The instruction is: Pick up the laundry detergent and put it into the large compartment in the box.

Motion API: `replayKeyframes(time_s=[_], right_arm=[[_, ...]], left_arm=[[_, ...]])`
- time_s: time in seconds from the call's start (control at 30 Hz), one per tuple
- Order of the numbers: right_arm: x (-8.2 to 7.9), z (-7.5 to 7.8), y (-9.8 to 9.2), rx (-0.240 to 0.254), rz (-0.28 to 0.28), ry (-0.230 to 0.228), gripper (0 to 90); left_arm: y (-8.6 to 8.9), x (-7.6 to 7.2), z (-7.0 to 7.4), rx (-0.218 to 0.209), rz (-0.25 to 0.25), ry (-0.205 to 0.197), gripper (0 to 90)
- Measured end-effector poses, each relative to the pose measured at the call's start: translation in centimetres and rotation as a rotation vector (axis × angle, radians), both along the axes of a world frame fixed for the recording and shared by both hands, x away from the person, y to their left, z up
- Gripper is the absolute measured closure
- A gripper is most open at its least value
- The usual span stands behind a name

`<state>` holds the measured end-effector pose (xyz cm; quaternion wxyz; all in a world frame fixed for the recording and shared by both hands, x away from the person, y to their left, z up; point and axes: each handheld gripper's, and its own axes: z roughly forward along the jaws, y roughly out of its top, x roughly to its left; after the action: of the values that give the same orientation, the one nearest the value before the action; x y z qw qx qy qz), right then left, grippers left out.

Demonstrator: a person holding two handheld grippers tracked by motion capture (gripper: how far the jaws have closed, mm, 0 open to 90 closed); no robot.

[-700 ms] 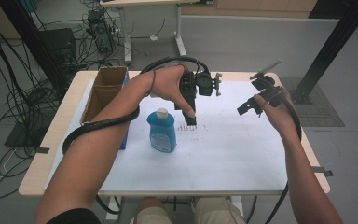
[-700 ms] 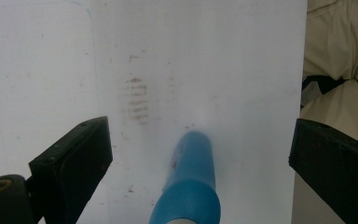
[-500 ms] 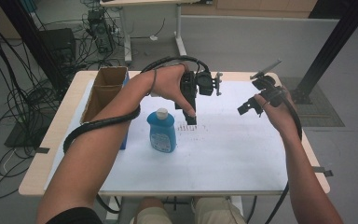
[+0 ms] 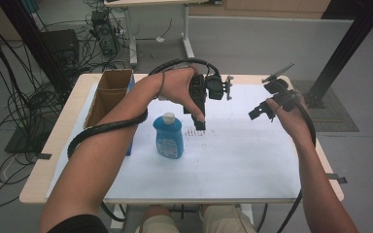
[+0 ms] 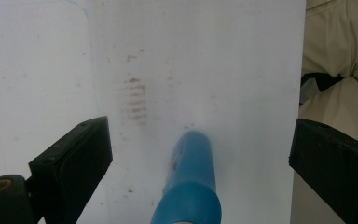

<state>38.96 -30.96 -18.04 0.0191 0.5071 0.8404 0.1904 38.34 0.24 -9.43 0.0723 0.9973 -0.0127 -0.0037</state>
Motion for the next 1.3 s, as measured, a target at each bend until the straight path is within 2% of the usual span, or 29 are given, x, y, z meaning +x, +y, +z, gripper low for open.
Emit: replayKeyframes(time_s=[0.53,0.97,1.13,1.3], right_arm=[[-0.3,0.1,0.1,-0.005,-0.003,0.001,5.7],[-0.6,0.2,0.7,-0.018,-0.016,0.010,5.9],[-0.8,0.3,0.8,-0.021,-0.025,0.010,5.8],[-1.0,0.3,1.0,-0.023,-0.027,0.012,5.9]], left_arm=[[0.9,0.3,0.2,0.020,0.003,0.007,6.2],[3.9,0.2,0.8,0.044,0.024,0.002,6.2],[4.7,0.1,1.1,0.050,0.029,-0.019,6.4],[5.1,0.2,1.2,0.053,0.027,-0.022,6.4]])
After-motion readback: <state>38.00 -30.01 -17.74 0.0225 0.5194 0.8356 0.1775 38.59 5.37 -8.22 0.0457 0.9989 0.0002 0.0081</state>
